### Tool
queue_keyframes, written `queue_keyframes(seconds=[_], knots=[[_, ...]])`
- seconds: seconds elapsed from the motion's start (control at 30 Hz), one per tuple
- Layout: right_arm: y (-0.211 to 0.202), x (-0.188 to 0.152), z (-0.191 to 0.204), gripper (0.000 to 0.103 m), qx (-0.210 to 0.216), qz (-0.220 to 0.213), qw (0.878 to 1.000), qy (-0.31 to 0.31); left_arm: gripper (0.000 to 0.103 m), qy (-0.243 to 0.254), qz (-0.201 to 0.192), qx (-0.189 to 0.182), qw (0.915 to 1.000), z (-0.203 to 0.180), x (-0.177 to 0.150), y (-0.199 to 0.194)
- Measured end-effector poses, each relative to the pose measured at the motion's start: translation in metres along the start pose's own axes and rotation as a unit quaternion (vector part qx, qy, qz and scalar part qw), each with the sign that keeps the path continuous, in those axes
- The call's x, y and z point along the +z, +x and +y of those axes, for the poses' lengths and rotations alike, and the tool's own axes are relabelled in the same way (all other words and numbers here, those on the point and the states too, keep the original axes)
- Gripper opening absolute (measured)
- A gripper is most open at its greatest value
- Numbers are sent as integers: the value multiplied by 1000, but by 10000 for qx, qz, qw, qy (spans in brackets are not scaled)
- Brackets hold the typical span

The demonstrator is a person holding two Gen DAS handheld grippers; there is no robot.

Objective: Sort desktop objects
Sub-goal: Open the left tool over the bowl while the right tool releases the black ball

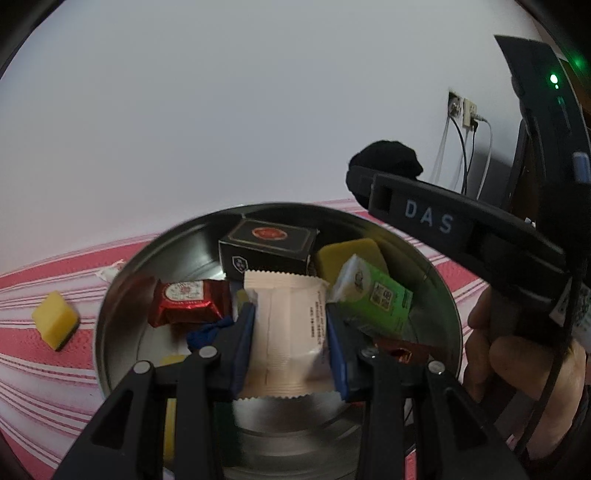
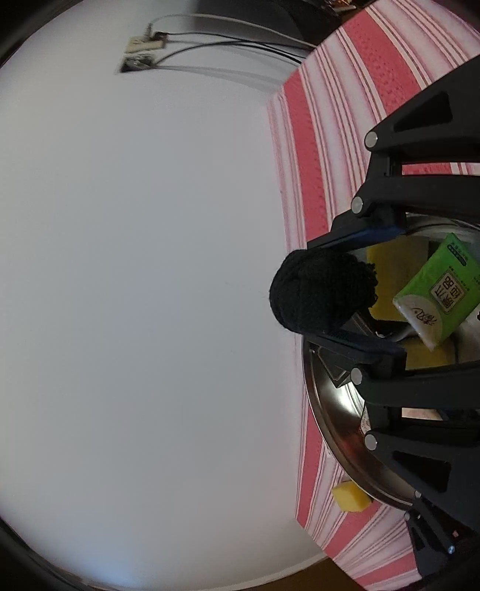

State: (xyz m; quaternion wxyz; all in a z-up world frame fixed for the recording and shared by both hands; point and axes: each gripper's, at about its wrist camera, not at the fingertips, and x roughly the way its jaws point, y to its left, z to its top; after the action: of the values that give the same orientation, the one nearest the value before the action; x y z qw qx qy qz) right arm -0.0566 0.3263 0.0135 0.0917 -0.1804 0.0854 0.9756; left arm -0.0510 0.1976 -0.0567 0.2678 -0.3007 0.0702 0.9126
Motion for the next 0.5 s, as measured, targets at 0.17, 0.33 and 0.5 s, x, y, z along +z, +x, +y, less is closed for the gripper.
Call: queue_keyframes(seconds=[0.17, 0.33, 0.5], knots=[[3, 1, 1, 43, 17, 52, 9999, -120, 36, 150, 52, 187, 9997, -5, -4, 2], [3, -1, 4, 44, 38, 28, 9998, -167, 36, 39, 173, 233, 9996, 0, -6, 9], [2, -3, 1, 45, 62, 4, 9999, -86, 40, 60, 223, 403, 9989, 3, -6, 13]])
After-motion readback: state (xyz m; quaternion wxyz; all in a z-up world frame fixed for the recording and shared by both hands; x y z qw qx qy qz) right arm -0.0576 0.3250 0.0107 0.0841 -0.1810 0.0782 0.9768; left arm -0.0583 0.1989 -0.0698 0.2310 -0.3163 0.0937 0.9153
